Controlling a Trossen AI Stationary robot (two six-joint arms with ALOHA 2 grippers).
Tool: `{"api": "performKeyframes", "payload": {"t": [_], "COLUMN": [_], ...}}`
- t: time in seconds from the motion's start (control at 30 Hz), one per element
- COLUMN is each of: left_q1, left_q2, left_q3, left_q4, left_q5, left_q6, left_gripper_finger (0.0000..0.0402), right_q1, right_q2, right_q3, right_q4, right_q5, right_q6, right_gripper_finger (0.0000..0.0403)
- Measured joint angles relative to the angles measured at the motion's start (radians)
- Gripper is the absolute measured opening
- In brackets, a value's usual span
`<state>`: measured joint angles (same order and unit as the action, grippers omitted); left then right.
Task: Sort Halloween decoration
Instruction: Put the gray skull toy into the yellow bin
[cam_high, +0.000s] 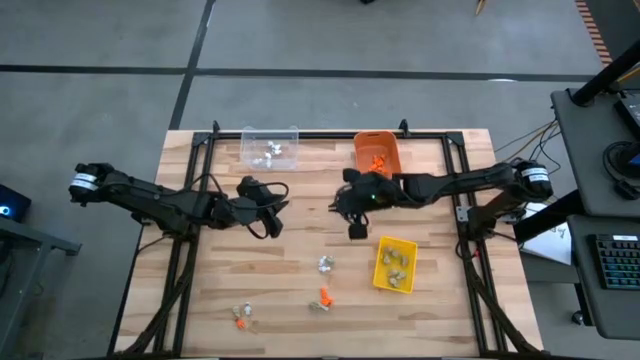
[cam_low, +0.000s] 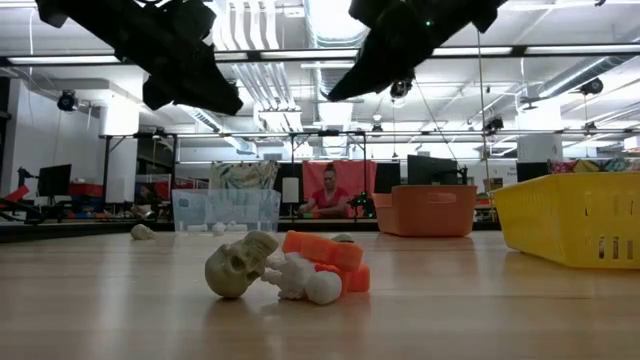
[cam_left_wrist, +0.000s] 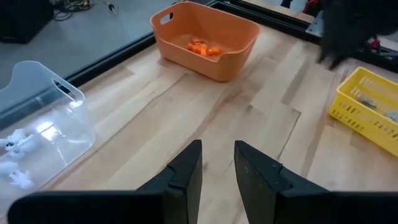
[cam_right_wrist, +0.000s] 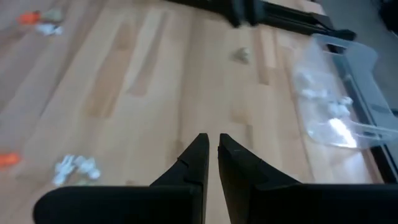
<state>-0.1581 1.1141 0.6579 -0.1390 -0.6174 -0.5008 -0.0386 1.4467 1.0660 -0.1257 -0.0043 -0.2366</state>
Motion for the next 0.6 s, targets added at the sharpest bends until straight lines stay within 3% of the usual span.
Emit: {"api": "performKeyframes", "payload": {"t": [0.6], "left_q1": [0.000], "left_q2": [0.092], "left_q3": [0.001], "left_q4": [-0.014], "left_q5": [-0.052], "left_q6": [-0.096], "left_gripper_finger": [0.0076], "right_q1": [-0.122], "right_q2": [0.002], "right_q3": [-0.053], "right_q4": [0.037], "right_q5": [-0.002], "right_q6": [0.054], "right_gripper_finger": [0.0028]}}
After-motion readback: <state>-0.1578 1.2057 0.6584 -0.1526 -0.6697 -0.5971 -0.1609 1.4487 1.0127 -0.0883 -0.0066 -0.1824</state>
